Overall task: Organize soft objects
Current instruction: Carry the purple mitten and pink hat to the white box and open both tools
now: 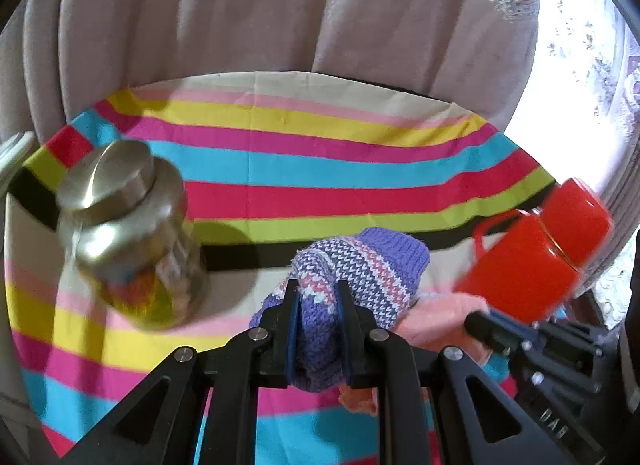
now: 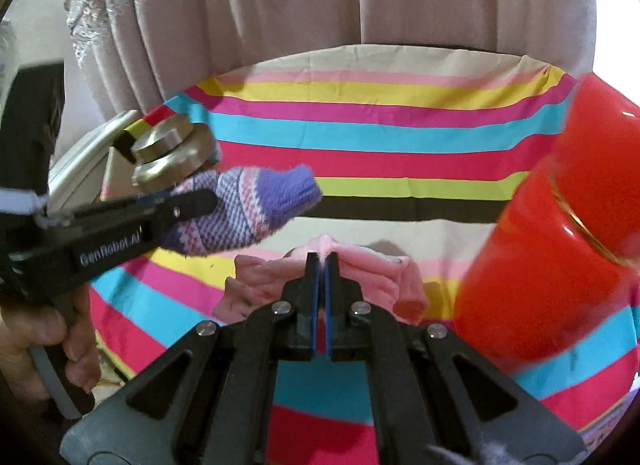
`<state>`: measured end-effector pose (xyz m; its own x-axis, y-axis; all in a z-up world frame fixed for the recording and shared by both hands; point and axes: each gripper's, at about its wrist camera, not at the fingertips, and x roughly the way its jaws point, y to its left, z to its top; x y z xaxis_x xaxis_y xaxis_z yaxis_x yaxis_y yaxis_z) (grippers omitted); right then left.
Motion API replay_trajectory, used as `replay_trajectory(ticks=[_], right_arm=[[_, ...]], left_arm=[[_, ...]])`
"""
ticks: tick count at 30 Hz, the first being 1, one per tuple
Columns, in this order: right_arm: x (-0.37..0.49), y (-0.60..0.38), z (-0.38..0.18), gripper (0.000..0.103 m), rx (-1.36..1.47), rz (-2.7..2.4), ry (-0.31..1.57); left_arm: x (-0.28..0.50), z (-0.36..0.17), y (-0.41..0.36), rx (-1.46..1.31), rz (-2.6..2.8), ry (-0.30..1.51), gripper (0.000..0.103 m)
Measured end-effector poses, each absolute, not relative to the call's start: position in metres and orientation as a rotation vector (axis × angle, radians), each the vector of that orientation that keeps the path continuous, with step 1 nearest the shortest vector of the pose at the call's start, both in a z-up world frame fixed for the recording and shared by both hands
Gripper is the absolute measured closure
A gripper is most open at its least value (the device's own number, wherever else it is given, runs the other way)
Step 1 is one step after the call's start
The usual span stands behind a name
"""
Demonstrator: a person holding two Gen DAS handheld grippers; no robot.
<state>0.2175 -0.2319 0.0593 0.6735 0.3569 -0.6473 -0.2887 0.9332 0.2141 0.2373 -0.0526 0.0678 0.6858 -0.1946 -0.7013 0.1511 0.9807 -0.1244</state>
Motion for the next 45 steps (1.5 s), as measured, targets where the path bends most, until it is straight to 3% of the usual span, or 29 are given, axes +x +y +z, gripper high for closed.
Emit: replay_trajectory(ticks=[21,31,45], right_arm=[[0.097,-0.339,0.1,0.099,0.137,0.237,0.699],[0.043,-0.44,0.116,0.099,0.171,0.015,0.67],[-0.014,-0.548,0.081,0.099,0.24,-0.268,0.764]], left_arm=[[0.13,0.084,-0.09,-0.118,-0.319,0.763,0.086],[0.102,0.098,-0.157,-0.091,-0.469,0.733,0.086],[0.071,0.079,-0.278,0.01,-0.71,0.824,0.085]])
